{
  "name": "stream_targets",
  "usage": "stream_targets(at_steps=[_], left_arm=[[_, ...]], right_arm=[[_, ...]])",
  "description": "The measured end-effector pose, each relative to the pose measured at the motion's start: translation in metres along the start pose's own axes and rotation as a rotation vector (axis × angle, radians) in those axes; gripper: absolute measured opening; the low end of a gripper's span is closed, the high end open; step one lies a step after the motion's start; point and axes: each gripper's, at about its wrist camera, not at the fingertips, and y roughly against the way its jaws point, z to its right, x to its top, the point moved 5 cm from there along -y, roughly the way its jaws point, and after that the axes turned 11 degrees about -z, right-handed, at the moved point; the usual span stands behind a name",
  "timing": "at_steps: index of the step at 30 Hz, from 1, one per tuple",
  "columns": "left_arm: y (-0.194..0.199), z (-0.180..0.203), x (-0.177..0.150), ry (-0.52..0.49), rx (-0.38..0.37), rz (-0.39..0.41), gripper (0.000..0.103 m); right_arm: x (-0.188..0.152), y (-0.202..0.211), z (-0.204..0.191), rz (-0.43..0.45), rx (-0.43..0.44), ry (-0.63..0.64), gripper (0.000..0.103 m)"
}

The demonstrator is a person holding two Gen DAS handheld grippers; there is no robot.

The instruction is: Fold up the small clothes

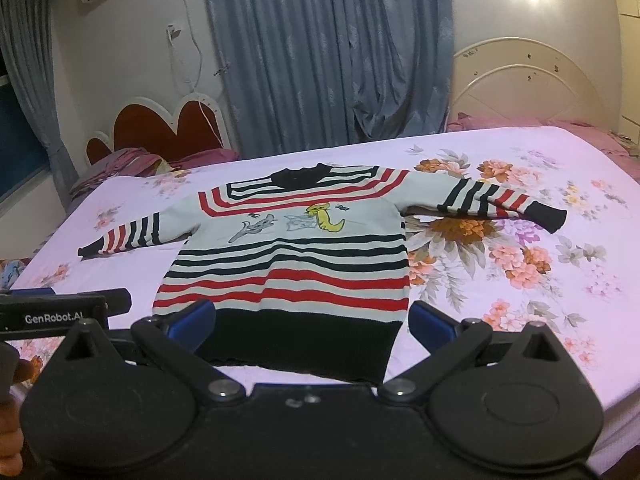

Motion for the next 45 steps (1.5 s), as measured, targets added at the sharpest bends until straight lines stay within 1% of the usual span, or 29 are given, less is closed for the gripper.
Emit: stream_targets(at_steps=[38,45], left_arm=[[-0.010,0.006,0.005,-0.005,0.001,-0.008,0.103],[-0.024,0.008,0.012,-0.002,0.004,-0.020,0.103]], right_arm=[[0.004,-0.016,0.012,-0.012,-0.016,-0.020,0.102],[0.009,-0.026,0.017,-0.020,-0.019,-0.031,0.102]])
